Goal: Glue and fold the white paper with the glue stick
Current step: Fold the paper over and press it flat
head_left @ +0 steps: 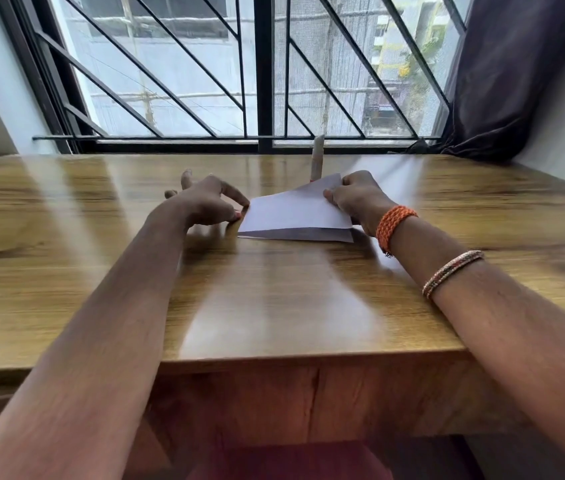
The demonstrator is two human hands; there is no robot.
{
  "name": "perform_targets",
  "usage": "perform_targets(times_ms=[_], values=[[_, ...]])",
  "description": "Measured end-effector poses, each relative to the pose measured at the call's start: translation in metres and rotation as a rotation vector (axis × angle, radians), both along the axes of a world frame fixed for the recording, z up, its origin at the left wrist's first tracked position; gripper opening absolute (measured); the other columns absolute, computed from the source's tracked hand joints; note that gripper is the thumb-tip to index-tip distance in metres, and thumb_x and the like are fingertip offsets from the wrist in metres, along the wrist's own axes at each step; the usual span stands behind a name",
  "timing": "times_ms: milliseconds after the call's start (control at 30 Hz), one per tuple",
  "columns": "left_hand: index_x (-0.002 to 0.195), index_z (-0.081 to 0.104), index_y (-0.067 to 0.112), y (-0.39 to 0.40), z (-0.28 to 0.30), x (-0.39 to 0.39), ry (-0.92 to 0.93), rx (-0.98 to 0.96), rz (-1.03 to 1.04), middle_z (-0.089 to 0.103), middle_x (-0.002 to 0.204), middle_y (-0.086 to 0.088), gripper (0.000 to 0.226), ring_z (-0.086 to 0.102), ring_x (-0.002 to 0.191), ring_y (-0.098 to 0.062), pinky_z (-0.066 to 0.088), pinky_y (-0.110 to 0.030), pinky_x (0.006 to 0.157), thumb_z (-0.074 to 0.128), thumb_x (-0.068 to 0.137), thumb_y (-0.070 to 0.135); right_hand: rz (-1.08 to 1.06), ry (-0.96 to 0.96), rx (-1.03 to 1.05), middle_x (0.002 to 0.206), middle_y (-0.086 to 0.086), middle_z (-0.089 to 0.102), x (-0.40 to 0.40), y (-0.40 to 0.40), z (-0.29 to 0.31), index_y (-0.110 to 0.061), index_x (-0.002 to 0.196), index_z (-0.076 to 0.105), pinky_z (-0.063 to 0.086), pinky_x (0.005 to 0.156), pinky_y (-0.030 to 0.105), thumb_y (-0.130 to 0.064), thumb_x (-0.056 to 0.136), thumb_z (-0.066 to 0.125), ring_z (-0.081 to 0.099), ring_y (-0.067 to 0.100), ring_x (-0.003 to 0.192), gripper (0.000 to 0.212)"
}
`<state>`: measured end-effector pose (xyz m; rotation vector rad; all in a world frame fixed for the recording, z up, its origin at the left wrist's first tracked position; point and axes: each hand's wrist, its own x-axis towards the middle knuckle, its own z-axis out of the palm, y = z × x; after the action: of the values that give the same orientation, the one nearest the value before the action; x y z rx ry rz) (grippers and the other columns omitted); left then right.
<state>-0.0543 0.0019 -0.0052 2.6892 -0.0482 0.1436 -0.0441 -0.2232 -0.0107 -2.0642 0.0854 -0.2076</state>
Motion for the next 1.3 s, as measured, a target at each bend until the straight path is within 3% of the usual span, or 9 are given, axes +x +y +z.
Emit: perform_targets(times_ms=[133,200,500,600,700,867,967,1100,1300], values=[[0.08,0.065,0.05,0.001,-0.001,0.001,0.069,0.002,0.034,0.041,0.14,-0.028,0.024,-0.009,0.145,-0.034,-0.007,-0.056,0.114,0.065,0.081,0.025,0.0,-0.012,-0.016,0.106,0.024,0.068,0.0,0.001,0.0,0.008,0.105,0.064,0.054,0.087,0.052,-0.012,0.087,0.061,0.066,0.035,0.098,0.028],[0.098,0.066,0.044,-0.004,0.002,-0.005,0.037,0.021,0.014,0.044,0.14,-0.024,0.024,-0.011,0.145,-0.034,-0.004,-0.056,0.114,0.061,0.085,0.024,0.003,-0.023,-0.023,0.105,0.024,0.068,0.0,0.001,0.0,0.008,0.103,0.064,0.055,0.087,0.051,-0.012,0.087,0.061,0.066,0.035,0.098,0.026],[0.128,0.054,0.038,-0.021,0.011,-0.015,0.005,0.093,-0.135,0.017,0.158,0.002,0.043,-0.017,0.146,-0.018,-0.004,-0.052,0.112,0.062,0.086,0.037,0.009,-0.054,-0.052,0.105,0.022,0.067,-0.001,0.002,0.0,0.007,0.102,0.064,0.055,0.088,0.048,-0.013,0.089,0.061,0.066,0.033,0.097,0.025],[0.122,0.058,0.038,-0.015,0.009,-0.005,0.056,0.067,-0.178,0.034,0.152,0.0,0.053,0.011,0.146,-0.022,0.007,-0.052,0.114,0.06,0.069,0.047,0.008,-0.057,-0.051,0.106,0.021,0.067,-0.001,0.002,0.0,0.006,0.103,0.064,0.056,0.087,0.044,-0.013,0.09,0.06,0.065,0.032,0.098,0.024],[0.118,0.063,0.03,-0.006,0.006,0.003,0.048,-0.009,-0.204,0.057,0.133,0.003,0.06,0.043,0.131,-0.023,0.02,-0.056,0.112,0.048,0.06,0.034,0.007,-0.051,-0.051,0.107,0.019,0.066,-0.002,0.002,0.001,0.003,0.103,0.064,0.055,0.089,0.043,-0.013,0.09,0.059,0.064,0.03,0.099,0.022],[0.118,0.061,0.022,-0.004,0.003,0.004,0.063,-0.096,-0.178,0.062,0.082,0.022,0.072,0.055,0.117,-0.021,0.031,-0.049,0.107,0.03,0.053,0.014,-0.001,-0.036,-0.051,0.107,0.02,0.065,-0.002,0.001,0.0,0.004,0.104,0.063,0.054,0.084,0.038,-0.014,0.088,0.057,0.064,0.032,0.099,0.025],[0.125,0.055,0.023,-0.008,0.003,0.001,0.065,-0.13,-0.158,0.061,0.081,0.022,0.074,0.054,0.116,-0.023,0.03,-0.041,0.091,0.031,0.055,0.012,0.001,-0.015,-0.026,0.107,0.02,0.065,-0.001,0.002,0.0,0.005,0.103,0.062,0.055,0.085,0.043,-0.013,0.087,0.056,0.064,0.033,0.098,0.025],[0.128,0.051,0.024,-0.009,0.0,0.004,0.056,-0.183,-0.109,0.062,0.082,0.017,0.062,0.052,0.117,-0.022,0.025,-0.052,0.11,0.033,0.076,-0.003,0.002,-0.009,0.023,0.1,0.018,0.063,0.0,0.003,0.0,-0.002,0.094,0.06,0.055,0.084,0.044,-0.011,0.088,0.054,0.064,0.036,0.099,0.012],[0.127,0.051,0.018,0.0,-0.006,0.014,0.089,-0.227,-0.146,0.06,0.081,0.021,0.07,0.052,0.119,-0.029,0.025,-0.06,0.109,0.033,0.062,0.002,-0.02,-0.024,0.057,0.105,0.022,0.067,-0.002,0.003,-0.001,0.003,0.1,0.063,0.054,0.088,0.052,-0.011,0.091,0.053,0.065,0.037,0.097,0.019]])
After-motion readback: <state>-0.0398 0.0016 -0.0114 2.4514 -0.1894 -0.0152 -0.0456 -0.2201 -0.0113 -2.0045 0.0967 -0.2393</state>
